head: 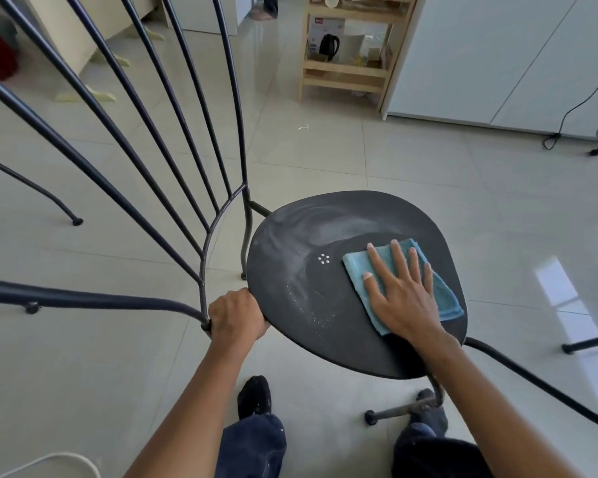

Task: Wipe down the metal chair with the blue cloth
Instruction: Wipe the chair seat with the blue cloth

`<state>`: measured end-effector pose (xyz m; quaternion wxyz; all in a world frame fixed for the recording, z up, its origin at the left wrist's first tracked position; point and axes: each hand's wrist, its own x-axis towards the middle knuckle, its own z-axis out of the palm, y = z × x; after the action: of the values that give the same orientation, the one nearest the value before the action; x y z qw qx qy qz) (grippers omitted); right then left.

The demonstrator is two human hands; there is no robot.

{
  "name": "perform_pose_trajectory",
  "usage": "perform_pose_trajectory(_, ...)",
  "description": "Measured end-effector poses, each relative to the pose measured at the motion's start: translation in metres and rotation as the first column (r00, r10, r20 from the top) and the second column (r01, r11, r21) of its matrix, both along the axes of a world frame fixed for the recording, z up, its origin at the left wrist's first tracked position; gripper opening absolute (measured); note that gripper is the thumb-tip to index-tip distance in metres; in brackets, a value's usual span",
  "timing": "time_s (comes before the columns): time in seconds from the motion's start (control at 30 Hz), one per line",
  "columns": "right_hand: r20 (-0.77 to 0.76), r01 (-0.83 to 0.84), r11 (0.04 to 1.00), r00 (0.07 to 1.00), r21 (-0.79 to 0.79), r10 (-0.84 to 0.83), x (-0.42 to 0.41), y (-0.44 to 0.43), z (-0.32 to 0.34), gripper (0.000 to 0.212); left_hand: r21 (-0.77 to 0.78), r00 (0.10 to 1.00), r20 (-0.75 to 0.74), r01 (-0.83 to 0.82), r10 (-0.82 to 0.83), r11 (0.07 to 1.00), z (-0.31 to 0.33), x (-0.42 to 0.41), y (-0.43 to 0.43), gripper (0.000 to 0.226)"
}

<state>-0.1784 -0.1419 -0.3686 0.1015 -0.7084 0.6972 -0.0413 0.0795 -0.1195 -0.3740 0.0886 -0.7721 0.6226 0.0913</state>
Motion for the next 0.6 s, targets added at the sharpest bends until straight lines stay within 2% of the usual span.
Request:
perform_pose_trajectory(0.07, 0.026, 0.086, 0.996, 0.996, 0.026, -0.087, 0.018, -0.032, -0.001, 0.06, 0.044, 1.0, -0.014, -0.01, 0.011, 0.999, 0.0, 0.001, -0.002, 0.034)
perform_pose_trajectory(0.13, 0.03, 0.087, 0.996, 0.996, 0.037, -0.088, 0.046, -0.049, -0.003, 0.062, 0.114, 1.0, -0.018, -0.016, 0.018, 0.993, 0.001, 0.003, -0.004, 0.037)
perform_pose_trajectory(0.23, 0.039, -0.111, 0.994, 0.993, 0.009, 0.11, 0.078, -0.029, -0.002, 0.061, 0.185, 0.999, -0.039, 0.0, 0.008, 0.983, 0.005, 0.003, -0.007, 0.037)
perform_pose_trajectory(0.3, 0.035, -0.265, 0.964, 0.964, -0.006, 0.265, 0.076, 0.004, 0.002, 0.06, 0.137, 0.999, -0.042, 0.0, 0.006, 0.991, 0.005, 0.002, -0.004, 0.035)
perform_pose_trajectory(0.37, 0.017, -0.325, 0.946, 0.945, -0.012, 0.325, 0.051, 0.035, 0.003, 0.06, 0.054, 0.999, -0.035, -0.022, 0.024, 0.998, 0.002, 0.001, -0.001, 0.031)
perform_pose_trajectory(0.47, -0.031, -0.195, 0.981, 0.98, -0.011, 0.195, 0.001, 0.044, 0.003, 0.063, -0.006, 0.998, -0.027, -0.056, 0.056, 0.998, -0.002, 0.0, 0.001, 0.026)
perform_pose_trajectory(0.6, -0.02, 0.059, 0.998, 0.998, 0.001, -0.059, -0.022, -0.019, -0.001, 0.065, -0.019, 0.998, -0.018, -0.052, 0.052, 0.998, -0.004, -0.002, 0.001, 0.023)
